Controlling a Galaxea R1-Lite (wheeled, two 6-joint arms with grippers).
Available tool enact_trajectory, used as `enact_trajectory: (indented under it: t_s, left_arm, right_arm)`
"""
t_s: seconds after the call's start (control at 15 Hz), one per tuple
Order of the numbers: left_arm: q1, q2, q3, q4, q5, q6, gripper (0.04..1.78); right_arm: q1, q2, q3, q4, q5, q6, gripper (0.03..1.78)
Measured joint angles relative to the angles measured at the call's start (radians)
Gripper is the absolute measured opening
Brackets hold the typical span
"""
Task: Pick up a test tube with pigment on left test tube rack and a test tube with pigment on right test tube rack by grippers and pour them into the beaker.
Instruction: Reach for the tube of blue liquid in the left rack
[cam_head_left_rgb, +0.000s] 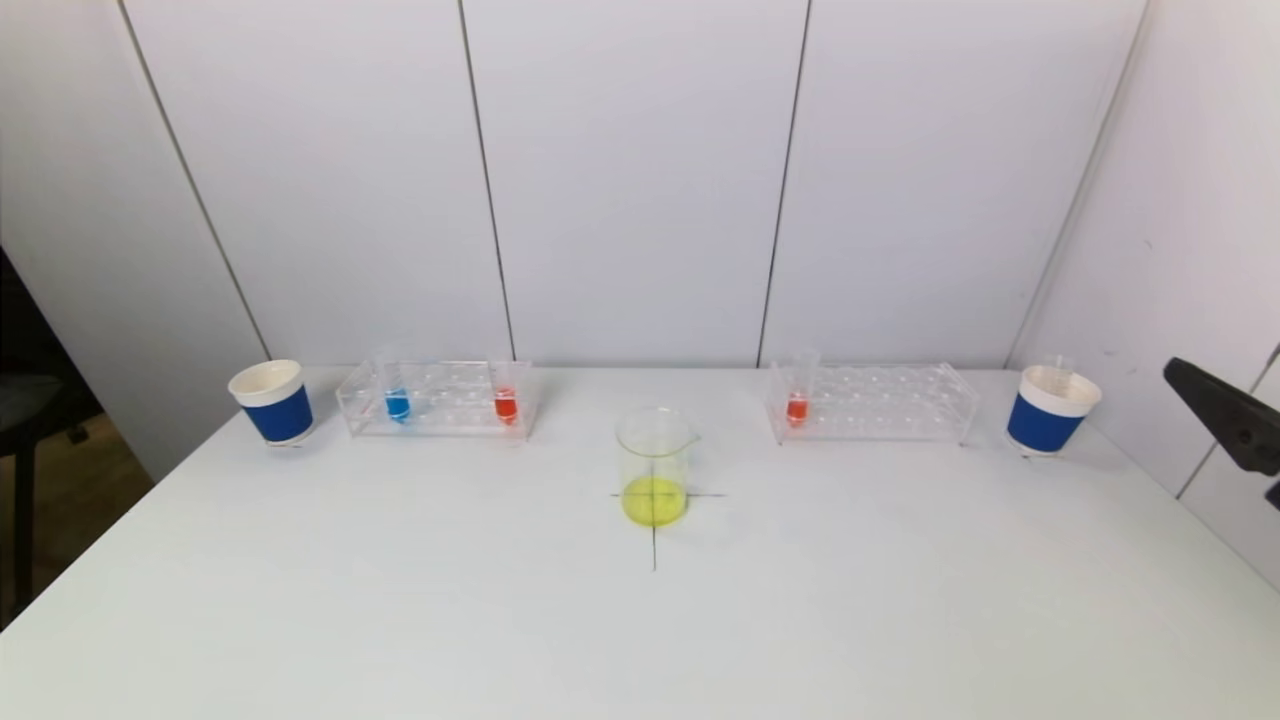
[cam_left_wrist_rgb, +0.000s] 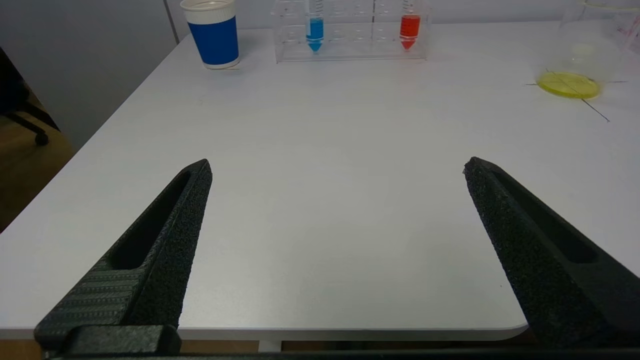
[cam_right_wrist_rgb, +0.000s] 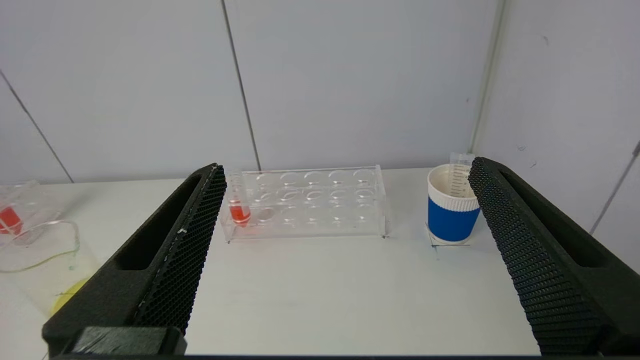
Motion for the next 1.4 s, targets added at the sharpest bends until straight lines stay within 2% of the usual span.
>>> enact_trajectory:
  t_s: [0.2, 0.53, 0.73, 0.93, 1.13, 1.4]
  left_arm:
    - [0.0, 0.0, 0.0, 0.0, 0.0, 0.0, 1.76]
    - [0.0, 0.0, 0.0, 0.0, 0.0, 0.0, 1.76]
    - [0.0, 0.0, 0.0, 0.0, 0.0, 0.0, 1.76]
    - [0.0, 0.0, 0.0, 0.0, -0.001, 0.0, 1.76]
    - [0.0, 0.0, 0.0, 0.0, 0.0, 0.0, 1.76]
    - [0.0, 0.0, 0.0, 0.0, 0.0, 0.0, 1.76]
  right_arm:
    - [0.004, -0.289, 0.035, 0.208, 0.006, -0.001, 1.76]
    - [0.006, -0.757, 0.057, 0.647, 0.019, -0.016, 1.76]
    - [0.01, -0.943, 0.083, 0.813, 0.021, -0.03, 1.76]
    - [0.013, -1.042, 0.137, 0.804, 0.021, -0.06, 1.76]
    - [0.014, -1.072, 0.163, 0.794, 0.018, -0.074, 1.76]
    - [0.014, -1.078, 0.244, 0.697, 0.015, -0.115, 1.76]
